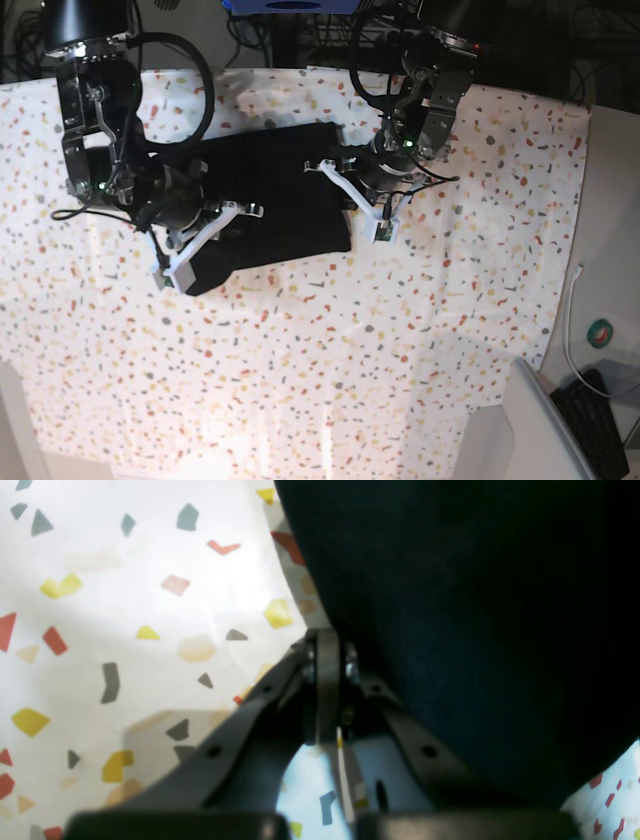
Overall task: Layout the t-shirt on the table in an organized manner, then fold the t-shirt properly
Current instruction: 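Fold the strip end held by the right gripper toward the left gripper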
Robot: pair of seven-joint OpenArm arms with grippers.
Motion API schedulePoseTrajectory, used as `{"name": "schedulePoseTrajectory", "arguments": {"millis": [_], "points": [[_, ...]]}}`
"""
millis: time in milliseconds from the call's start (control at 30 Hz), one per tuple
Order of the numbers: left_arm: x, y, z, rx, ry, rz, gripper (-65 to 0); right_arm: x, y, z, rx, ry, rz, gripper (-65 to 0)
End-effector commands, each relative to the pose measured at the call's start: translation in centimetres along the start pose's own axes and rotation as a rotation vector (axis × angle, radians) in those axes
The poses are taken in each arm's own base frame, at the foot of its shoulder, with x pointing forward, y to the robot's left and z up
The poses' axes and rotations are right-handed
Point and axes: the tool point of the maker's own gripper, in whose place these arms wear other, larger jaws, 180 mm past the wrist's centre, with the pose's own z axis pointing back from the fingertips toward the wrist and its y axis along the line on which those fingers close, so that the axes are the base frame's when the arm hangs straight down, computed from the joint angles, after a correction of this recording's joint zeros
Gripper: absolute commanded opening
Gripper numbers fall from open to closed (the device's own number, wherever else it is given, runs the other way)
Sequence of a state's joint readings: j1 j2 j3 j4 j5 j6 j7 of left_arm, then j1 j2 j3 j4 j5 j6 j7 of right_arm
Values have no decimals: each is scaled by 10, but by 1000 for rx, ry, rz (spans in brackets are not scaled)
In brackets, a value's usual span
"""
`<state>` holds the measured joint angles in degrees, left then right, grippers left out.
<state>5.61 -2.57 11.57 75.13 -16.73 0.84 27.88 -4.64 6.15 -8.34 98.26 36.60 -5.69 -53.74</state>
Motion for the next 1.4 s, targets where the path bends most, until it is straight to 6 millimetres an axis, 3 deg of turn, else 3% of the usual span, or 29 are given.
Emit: {"name": "schedulePoseTrajectory", "arguments": {"millis": [0,200,400,567,933,1200,1367], "points": [[12,-3,1,-11,-34,-3,-650,11,12,3,28,-33,12,-650],[10,-2,1,-9,-32,0,-650,-6,30,-5,53,14,33,-650],[10,-3,1,-10,-32,-1,-650,-1,48,-11,89,10,32,-650],[10,-3,1,-10,-32,-1,-650,-4,39,-29,69,57,-4,-650],[9,-1,2,-7,-31,2,-650,0,38,-32,55,36,-30,-650],[11,-1,3,-7,-36,2,-650,-11,23,-47,18,66,-64,-650],[11,-1,3,-7,-36,2,-650,-7,34,-43,45,52,-58,-650]]}}
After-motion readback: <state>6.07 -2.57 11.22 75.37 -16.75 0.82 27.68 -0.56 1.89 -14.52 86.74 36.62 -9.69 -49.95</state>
